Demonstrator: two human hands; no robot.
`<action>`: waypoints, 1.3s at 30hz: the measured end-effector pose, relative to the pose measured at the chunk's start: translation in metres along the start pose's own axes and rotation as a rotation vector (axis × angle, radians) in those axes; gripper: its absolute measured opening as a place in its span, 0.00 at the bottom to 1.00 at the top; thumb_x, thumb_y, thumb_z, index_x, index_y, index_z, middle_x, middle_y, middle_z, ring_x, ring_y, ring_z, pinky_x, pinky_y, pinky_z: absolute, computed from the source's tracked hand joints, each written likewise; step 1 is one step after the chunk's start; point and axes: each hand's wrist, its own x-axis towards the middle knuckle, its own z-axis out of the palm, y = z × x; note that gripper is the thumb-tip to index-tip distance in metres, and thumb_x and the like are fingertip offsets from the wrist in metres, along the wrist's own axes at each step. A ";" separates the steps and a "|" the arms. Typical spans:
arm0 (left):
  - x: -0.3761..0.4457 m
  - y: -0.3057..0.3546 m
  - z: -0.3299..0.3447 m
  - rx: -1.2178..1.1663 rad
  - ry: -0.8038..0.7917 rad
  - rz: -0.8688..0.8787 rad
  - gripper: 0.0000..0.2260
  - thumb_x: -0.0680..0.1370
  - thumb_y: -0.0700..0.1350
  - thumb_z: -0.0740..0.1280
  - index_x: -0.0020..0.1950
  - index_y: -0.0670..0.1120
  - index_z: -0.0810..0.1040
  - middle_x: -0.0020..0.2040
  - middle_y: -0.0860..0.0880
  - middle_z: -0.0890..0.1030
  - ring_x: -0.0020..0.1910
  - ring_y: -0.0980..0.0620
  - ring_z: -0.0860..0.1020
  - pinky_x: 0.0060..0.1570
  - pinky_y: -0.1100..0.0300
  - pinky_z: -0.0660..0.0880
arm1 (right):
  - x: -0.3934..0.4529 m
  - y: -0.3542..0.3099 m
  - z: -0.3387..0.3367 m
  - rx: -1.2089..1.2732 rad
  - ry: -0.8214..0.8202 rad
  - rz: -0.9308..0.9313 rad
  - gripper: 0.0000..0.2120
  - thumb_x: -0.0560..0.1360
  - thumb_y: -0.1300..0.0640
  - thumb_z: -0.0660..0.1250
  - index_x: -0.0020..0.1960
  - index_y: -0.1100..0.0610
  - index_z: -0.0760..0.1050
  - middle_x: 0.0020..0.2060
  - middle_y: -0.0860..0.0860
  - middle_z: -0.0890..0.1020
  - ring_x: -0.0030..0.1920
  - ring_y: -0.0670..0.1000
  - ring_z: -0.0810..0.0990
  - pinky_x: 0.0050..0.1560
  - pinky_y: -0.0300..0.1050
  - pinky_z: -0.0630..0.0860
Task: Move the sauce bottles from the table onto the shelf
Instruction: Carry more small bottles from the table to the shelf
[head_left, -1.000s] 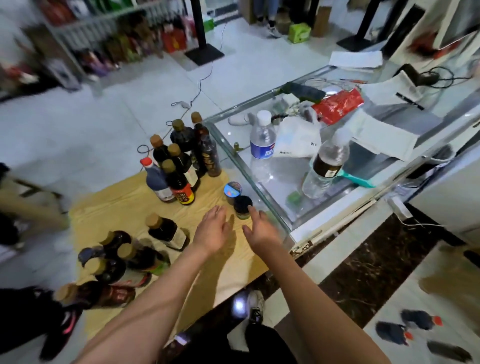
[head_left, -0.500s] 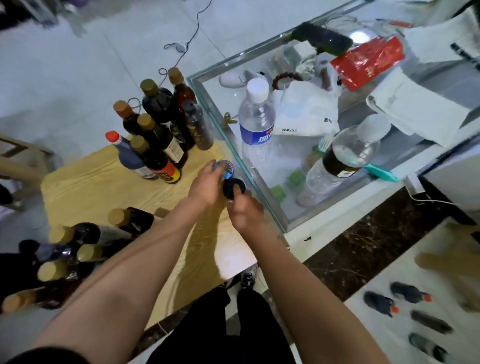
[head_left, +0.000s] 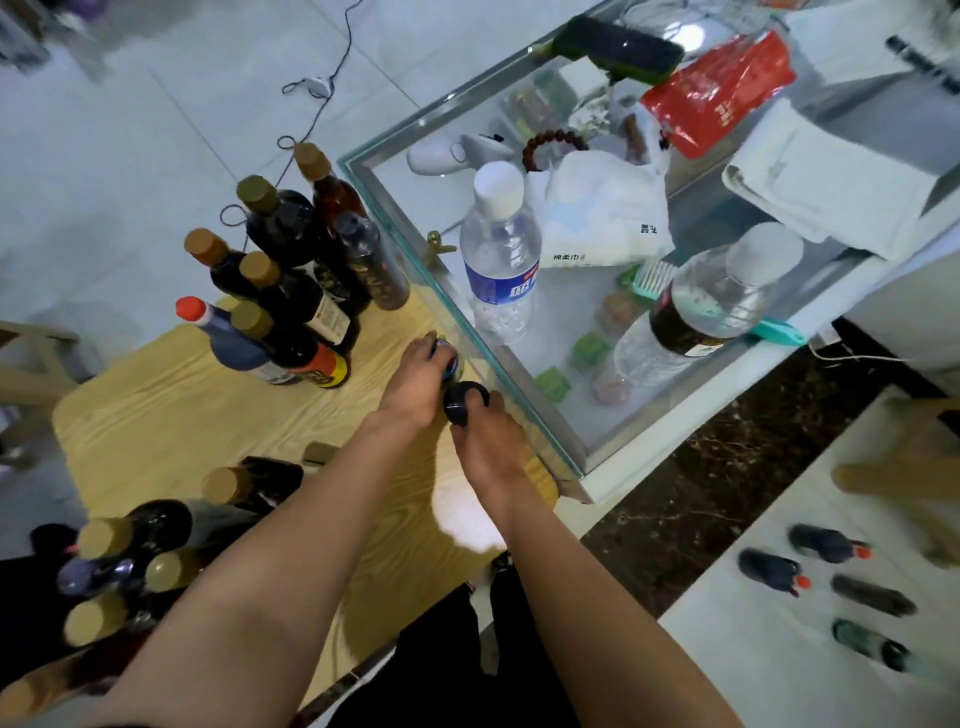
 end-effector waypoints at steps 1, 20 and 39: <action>-0.005 -0.002 0.005 -0.022 0.025 -0.003 0.18 0.78 0.42 0.66 0.67 0.46 0.71 0.76 0.40 0.60 0.75 0.40 0.58 0.73 0.55 0.57 | -0.004 0.002 0.000 0.019 0.010 0.016 0.17 0.79 0.53 0.64 0.66 0.56 0.68 0.62 0.58 0.73 0.51 0.61 0.80 0.45 0.50 0.74; -0.148 0.029 -0.004 -0.567 -0.075 0.140 0.24 0.64 0.44 0.79 0.59 0.50 0.81 0.54 0.49 0.77 0.50 0.54 0.77 0.47 0.66 0.70 | -0.184 0.040 -0.007 0.562 0.498 0.394 0.21 0.65 0.46 0.77 0.55 0.52 0.81 0.49 0.48 0.85 0.48 0.46 0.82 0.49 0.42 0.78; -0.370 0.276 -0.028 -0.915 -0.788 0.721 0.39 0.65 0.34 0.78 0.71 0.48 0.66 0.60 0.45 0.81 0.55 0.54 0.80 0.52 0.63 0.78 | -0.528 0.100 -0.072 0.877 1.325 0.475 0.17 0.70 0.69 0.75 0.52 0.50 0.81 0.49 0.45 0.84 0.48 0.36 0.82 0.47 0.31 0.76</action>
